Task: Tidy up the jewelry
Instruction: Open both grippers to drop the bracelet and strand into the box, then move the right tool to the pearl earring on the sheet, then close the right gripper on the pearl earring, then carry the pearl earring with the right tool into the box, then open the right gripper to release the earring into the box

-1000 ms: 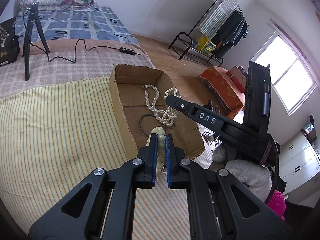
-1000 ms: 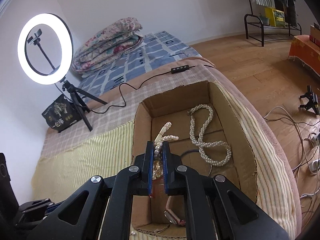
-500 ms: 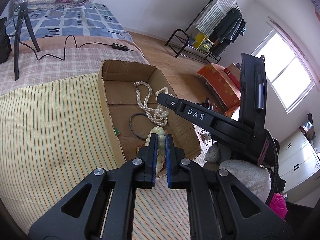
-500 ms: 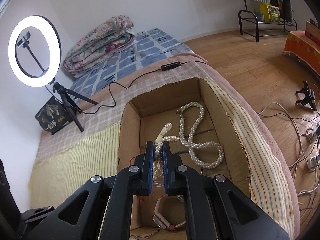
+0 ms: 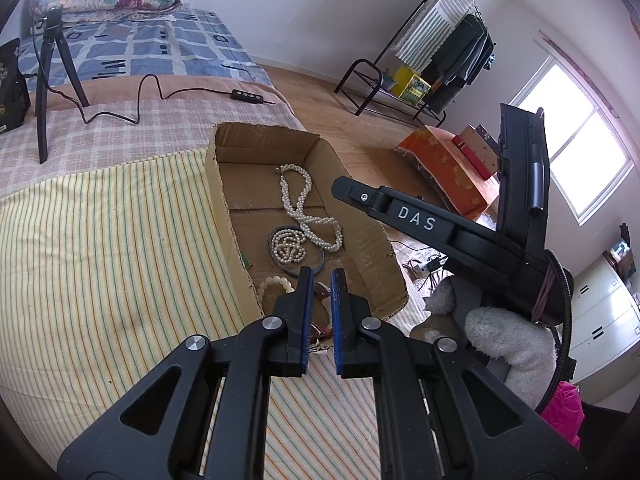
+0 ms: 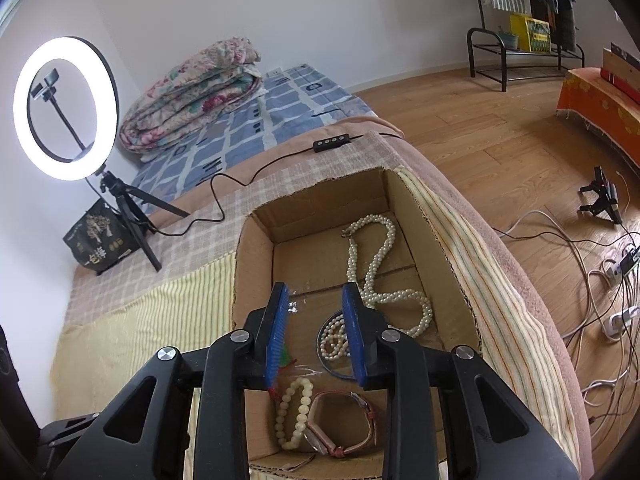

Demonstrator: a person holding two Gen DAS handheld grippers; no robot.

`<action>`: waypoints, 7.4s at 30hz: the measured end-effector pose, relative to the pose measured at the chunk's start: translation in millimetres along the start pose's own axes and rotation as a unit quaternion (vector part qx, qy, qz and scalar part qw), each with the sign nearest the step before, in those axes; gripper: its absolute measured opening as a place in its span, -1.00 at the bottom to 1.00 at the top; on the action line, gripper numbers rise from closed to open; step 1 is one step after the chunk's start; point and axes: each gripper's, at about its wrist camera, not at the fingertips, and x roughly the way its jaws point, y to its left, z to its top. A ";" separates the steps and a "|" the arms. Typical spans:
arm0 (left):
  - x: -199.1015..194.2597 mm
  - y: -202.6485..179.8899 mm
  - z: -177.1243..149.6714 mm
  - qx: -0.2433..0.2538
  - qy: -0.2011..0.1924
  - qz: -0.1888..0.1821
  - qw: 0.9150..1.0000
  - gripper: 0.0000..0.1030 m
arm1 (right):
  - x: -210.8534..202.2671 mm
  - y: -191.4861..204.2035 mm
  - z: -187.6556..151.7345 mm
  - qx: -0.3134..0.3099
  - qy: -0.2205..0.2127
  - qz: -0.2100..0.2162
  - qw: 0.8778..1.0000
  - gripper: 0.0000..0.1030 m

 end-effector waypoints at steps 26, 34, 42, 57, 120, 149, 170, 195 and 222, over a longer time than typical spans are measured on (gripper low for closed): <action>-90.1 11.4 -12.2 0.041 -0.050 0.065 0.996 -0.73 | -62.0 47.1 -6.9 -0.064 -0.038 -0.016 0.997 -0.03; -111.4 15.2 -23.6 0.066 -0.061 0.088 0.992 -0.09 | -75.5 65.1 -22.2 -0.106 -0.046 -0.008 0.993 0.19; -125.6 33.1 -48.7 0.105 -0.050 0.122 0.986 0.27 | -85.5 72.4 -57.1 -0.173 -0.047 0.004 0.984 0.53; -134.6 59.7 -121.9 0.136 0.016 0.101 0.985 0.26 | -72.5 72.7 -119.4 -0.253 0.032 0.057 0.965 0.54; -38.7 57.0 -181.2 0.183 0.147 0.103 0.967 -0.67 | 22.6 86.3 -169.2 -0.281 0.124 0.049 0.950 -0.75; -72.2 44.8 -147.7 0.157 0.087 0.086 0.980 -0.82 | -31.4 96.2 -135.0 -0.261 0.049 0.089 0.960 -0.75; -62.4 3.4 -59.8 0.138 -0.005 0.058 0.989 -0.82 | -50.4 40.6 -54.1 -0.179 -0.027 0.051 0.982 -0.75; 15.2 -23.0 -31.3 0.131 -0.007 0.049 0.990 -0.82 | 3.7 16.1 2.3 -0.108 -0.053 0.034 0.992 -0.75; 13.3 -28.9 -27.4 0.143 -0.030 0.056 0.988 -0.10 | 6.1 20.7 5.7 -0.108 -0.063 0.005 0.992 0.33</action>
